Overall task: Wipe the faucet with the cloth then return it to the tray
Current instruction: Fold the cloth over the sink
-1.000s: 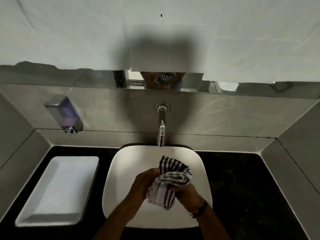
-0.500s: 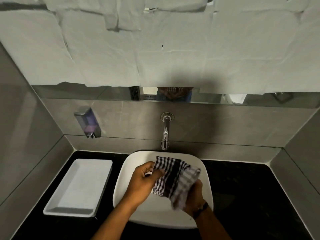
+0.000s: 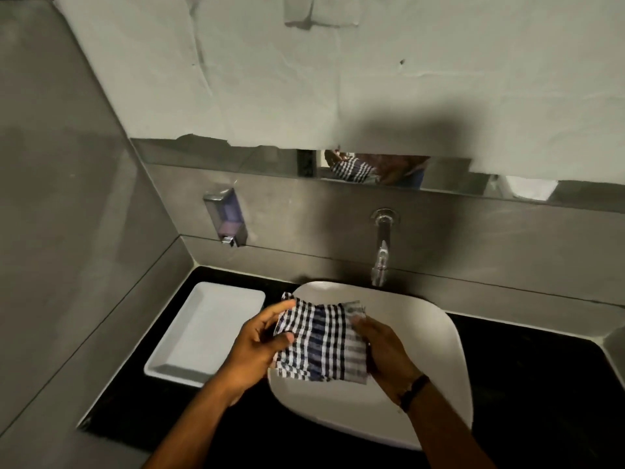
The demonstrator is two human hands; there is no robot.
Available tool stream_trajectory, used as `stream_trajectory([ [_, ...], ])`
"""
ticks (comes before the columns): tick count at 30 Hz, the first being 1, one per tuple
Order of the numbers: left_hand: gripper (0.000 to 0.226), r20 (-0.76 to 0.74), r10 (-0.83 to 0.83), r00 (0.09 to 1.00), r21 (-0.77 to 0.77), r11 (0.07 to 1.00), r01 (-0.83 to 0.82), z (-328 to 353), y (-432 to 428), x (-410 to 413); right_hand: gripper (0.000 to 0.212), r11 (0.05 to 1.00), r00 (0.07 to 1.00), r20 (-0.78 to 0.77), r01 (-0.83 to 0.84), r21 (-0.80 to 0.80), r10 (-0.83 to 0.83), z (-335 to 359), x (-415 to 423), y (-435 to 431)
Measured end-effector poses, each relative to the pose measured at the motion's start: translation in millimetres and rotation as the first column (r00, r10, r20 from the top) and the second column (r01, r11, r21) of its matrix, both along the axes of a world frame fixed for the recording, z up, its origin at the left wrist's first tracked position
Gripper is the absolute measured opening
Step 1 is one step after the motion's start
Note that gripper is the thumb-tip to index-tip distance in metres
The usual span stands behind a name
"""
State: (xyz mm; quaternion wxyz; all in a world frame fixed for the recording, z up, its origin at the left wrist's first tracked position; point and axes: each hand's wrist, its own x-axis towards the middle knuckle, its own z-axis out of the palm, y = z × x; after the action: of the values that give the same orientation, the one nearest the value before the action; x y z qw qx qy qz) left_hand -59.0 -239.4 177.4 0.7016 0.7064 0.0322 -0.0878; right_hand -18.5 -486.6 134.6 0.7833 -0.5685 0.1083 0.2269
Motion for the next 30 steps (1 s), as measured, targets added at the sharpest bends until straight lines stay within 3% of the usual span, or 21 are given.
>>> stream_trajectory([
  [5, 0.065, -0.086, 0.002, 0.996, 0.077, 0.997, 0.005, -22, 90, 15, 0.023, 0.957, 0.994, -0.030, -0.106, -0.271, 0.102, -15, 32, 83],
  [10, 0.072, -0.189, -0.002, 0.982, 0.258, 0.965, 0.052, -49, 186, 47, 0.023, 0.924, 0.970, -0.134, -0.237, -0.300, 0.205, -46, 69, 186],
  [14, 0.077, -0.173, -0.052, 0.984, 0.460, 0.879, 0.127, -82, 245, 80, 0.026, 0.885, 0.963, -0.204, -0.246, -0.394, 0.177, -79, 96, 253],
  [19, 0.074, -0.229, -0.092, 0.969, 0.638, 0.738, 0.220, -139, 287, 109, 0.030, 0.678, 0.964, -0.197, -0.266, -0.685, 0.179, -116, 124, 319],
  [23, 0.069, -0.284, -0.108, 0.953, 0.663, 0.696, 0.276, -166, 292, 123, 0.035, 0.621, 0.969, -0.217, -0.242, -0.745, 0.116, -139, 128, 345],
  [26, 0.064, -0.277, -0.151, 0.949, 0.772, 0.553, 0.313, -184, 295, 132, 0.054, 0.493, 0.956, -0.229, -0.290, -0.820, 0.182, -151, 132, 356],
  [29, 0.052, -0.223, -0.113, 0.968, 0.854, 0.456, 0.250, -198, 293, 130, 0.055, 0.432, 0.953, -0.243, -0.298, -0.851, 0.178, -163, 133, 361],
  [30, 0.051, -0.190, -0.097, 0.977, 0.855, 0.473, 0.213, -205, 292, 130, 0.058, 0.382, 0.948, -0.244, -0.306, -0.872, 0.203, -167, 134, 363],
])
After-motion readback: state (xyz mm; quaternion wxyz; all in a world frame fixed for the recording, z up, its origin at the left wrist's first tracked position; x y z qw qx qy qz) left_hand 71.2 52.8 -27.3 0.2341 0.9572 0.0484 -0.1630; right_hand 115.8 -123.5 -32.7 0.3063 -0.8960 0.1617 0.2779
